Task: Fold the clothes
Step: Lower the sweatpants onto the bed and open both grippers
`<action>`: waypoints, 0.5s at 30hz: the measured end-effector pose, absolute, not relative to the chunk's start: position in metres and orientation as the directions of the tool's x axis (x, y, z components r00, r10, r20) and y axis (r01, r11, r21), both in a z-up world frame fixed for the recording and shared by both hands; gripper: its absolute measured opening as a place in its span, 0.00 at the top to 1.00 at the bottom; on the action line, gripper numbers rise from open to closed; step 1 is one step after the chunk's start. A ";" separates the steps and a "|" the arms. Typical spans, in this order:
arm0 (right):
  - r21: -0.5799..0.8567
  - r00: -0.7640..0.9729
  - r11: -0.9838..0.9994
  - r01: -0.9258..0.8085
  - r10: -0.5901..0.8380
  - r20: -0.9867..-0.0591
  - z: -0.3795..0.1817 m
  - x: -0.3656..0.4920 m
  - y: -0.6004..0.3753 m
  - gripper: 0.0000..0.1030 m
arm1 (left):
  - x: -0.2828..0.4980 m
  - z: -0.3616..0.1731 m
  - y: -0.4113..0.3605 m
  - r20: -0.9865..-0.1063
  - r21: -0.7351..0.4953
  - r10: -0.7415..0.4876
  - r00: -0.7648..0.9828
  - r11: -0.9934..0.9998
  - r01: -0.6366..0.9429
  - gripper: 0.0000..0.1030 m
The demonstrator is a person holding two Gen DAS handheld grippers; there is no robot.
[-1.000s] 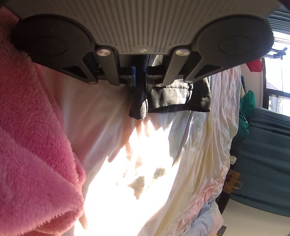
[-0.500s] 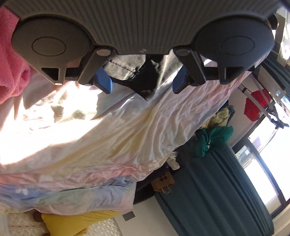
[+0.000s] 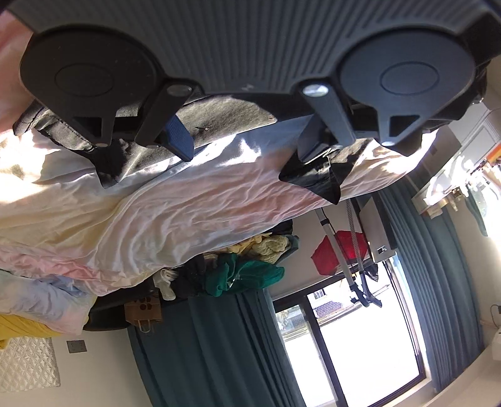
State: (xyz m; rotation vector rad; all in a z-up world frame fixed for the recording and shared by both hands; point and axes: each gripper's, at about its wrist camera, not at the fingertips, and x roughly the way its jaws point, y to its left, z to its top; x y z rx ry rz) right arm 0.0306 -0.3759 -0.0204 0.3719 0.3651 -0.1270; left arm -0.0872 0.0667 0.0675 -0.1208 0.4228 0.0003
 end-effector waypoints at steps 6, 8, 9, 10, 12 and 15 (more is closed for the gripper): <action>0.304 0.938 0.943 0.131 -0.020 -0.345 -0.019 0.029 -0.353 0.26 | -0.052 0.052 0.016 -0.422 -0.136 -0.100 0.901 0.990 0.046 0.03; 0.296 0.941 0.948 0.115 -0.008 -0.339 -0.021 0.031 -0.346 0.26 | -0.038 0.045 0.001 -0.434 -0.133 -0.124 0.892 0.988 0.072 0.03; 0.290 0.941 0.951 0.110 -0.006 -0.338 -0.022 0.033 -0.343 0.26 | -0.031 0.042 -0.007 -0.441 -0.122 -0.129 0.888 0.989 0.083 0.03; 0.284 0.941 0.953 0.105 -0.003 -0.337 -0.023 0.034 -0.341 0.26 | -0.023 0.037 -0.016 -0.448 -0.109 -0.135 0.884 0.989 0.096 0.03; 0.273 0.942 0.958 0.093 0.004 -0.337 -0.026 0.038 -0.336 0.26 | -0.009 0.029 -0.031 -0.457 -0.091 -0.144 0.878 0.989 0.115 0.03; 0.264 0.941 0.961 0.080 0.015 -0.339 -0.030 0.042 -0.331 0.26 | 0.006 0.013 -0.046 -0.465 -0.085 -0.156 0.871 0.988 0.132 0.03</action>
